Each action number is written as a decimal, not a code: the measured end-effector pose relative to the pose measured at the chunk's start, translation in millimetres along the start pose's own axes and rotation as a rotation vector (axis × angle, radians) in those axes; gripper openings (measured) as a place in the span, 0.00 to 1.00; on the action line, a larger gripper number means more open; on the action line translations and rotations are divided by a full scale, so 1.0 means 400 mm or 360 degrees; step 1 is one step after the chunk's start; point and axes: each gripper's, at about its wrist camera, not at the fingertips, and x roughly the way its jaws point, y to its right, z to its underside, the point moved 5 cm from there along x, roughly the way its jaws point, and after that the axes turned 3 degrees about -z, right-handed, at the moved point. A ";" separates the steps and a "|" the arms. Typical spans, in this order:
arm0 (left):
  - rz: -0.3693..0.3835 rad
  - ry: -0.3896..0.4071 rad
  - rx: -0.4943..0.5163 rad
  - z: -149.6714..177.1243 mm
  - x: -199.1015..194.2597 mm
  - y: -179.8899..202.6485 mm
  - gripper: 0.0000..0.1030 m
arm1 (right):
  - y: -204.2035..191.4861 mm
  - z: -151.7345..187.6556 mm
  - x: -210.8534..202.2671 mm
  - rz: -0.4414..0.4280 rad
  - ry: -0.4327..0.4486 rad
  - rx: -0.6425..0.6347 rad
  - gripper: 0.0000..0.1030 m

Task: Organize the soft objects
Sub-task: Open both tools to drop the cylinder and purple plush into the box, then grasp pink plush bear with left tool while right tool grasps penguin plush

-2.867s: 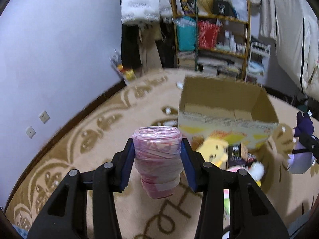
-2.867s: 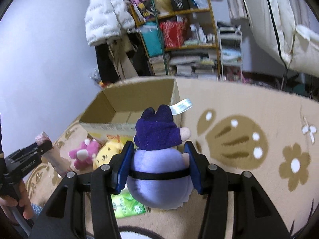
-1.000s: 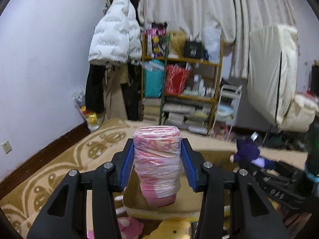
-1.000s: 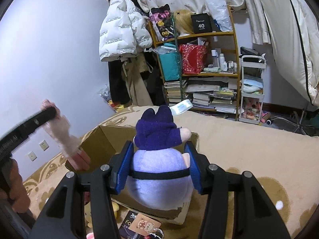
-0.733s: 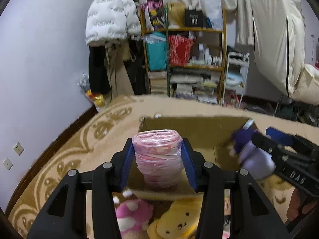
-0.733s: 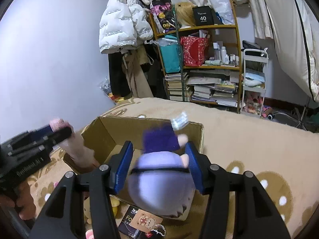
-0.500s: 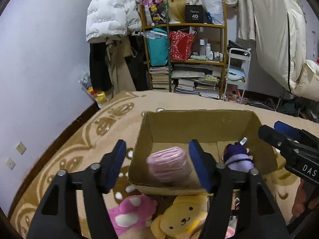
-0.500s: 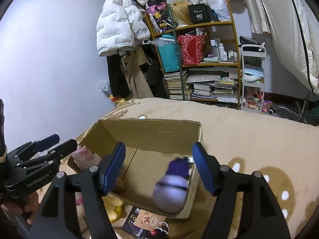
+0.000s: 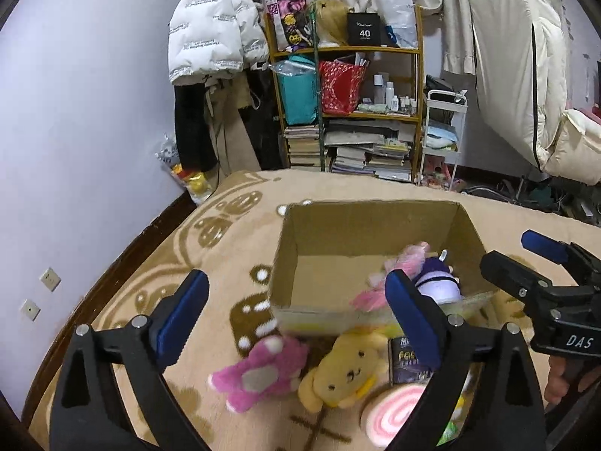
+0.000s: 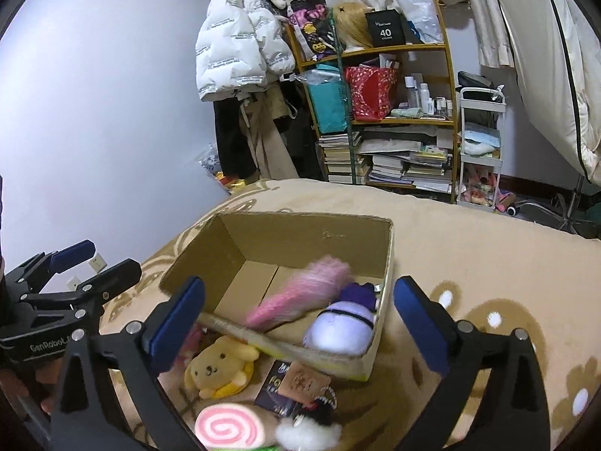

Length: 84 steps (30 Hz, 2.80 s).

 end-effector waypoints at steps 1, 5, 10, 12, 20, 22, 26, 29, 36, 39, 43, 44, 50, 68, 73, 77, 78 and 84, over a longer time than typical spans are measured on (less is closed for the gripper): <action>-0.0009 -0.0011 -0.0002 0.005 -0.005 -0.007 0.95 | -0.005 0.007 -0.009 -0.0003 -0.0007 -0.0001 1.00; 0.0013 -0.0151 -0.0027 0.038 -0.025 -0.027 0.96 | -0.019 0.028 -0.039 0.0006 -0.0023 0.0004 1.00; -0.0009 -0.0205 -0.0043 0.061 -0.053 -0.040 0.98 | -0.037 0.067 -0.066 0.0027 -0.0080 -0.0016 1.00; -0.0017 -0.0246 -0.0028 0.075 -0.060 -0.043 0.98 | -0.045 0.078 -0.074 0.0039 -0.0096 -0.0038 1.00; -0.0064 -0.0382 0.0016 0.116 -0.060 -0.060 0.98 | -0.049 0.126 -0.090 0.0058 -0.0192 -0.0002 1.00; -0.0067 -0.0418 0.0020 0.128 -0.047 -0.069 0.98 | -0.043 0.142 -0.089 0.0078 -0.0239 0.0012 1.00; -0.0061 -0.0486 0.0012 0.146 -0.015 -0.080 0.98 | -0.021 0.171 -0.074 0.0099 -0.0320 0.0100 1.00; -0.0065 -0.0532 0.0006 0.159 0.012 -0.090 0.98 | 0.002 0.185 -0.057 0.0101 -0.0371 0.0176 1.00; -0.0027 -0.0691 -0.0058 0.192 0.086 -0.107 0.98 | 0.047 0.224 0.000 0.0149 -0.0486 0.0313 1.00; -0.0034 -0.0721 -0.0045 0.202 0.112 -0.105 0.98 | 0.061 0.240 0.024 0.0160 -0.0521 0.0368 1.00; -0.0019 -0.0770 -0.0059 0.211 0.156 -0.104 0.98 | 0.072 0.256 0.051 0.0169 -0.0570 0.0386 1.00; -0.0016 -0.0780 -0.0057 0.211 0.169 -0.102 0.98 | 0.074 0.260 0.057 0.0170 -0.0581 0.0391 1.00; 0.0008 -0.0825 -0.0031 0.210 0.234 -0.093 0.98 | 0.079 0.287 0.098 0.0163 -0.0670 0.0407 0.94; -0.0056 -0.0966 0.0022 0.282 0.361 -0.091 0.98 | 0.063 0.338 0.188 0.0107 -0.0840 0.0378 0.58; -0.0106 -0.0997 -0.0026 0.301 0.381 -0.100 0.98 | 0.069 0.346 0.199 0.0100 -0.0838 0.0403 0.52; -0.0103 -0.0995 -0.0048 0.306 0.388 -0.103 0.98 | 0.073 0.356 0.199 0.0097 -0.0853 0.0377 0.48; -0.0100 -0.0999 -0.0060 0.308 0.389 -0.104 0.98 | 0.070 0.360 0.202 0.0095 -0.0855 0.0379 0.48; -0.0079 -0.1008 -0.0119 0.310 0.389 -0.115 0.93 | 0.044 0.372 0.203 0.0081 -0.0870 0.0343 0.32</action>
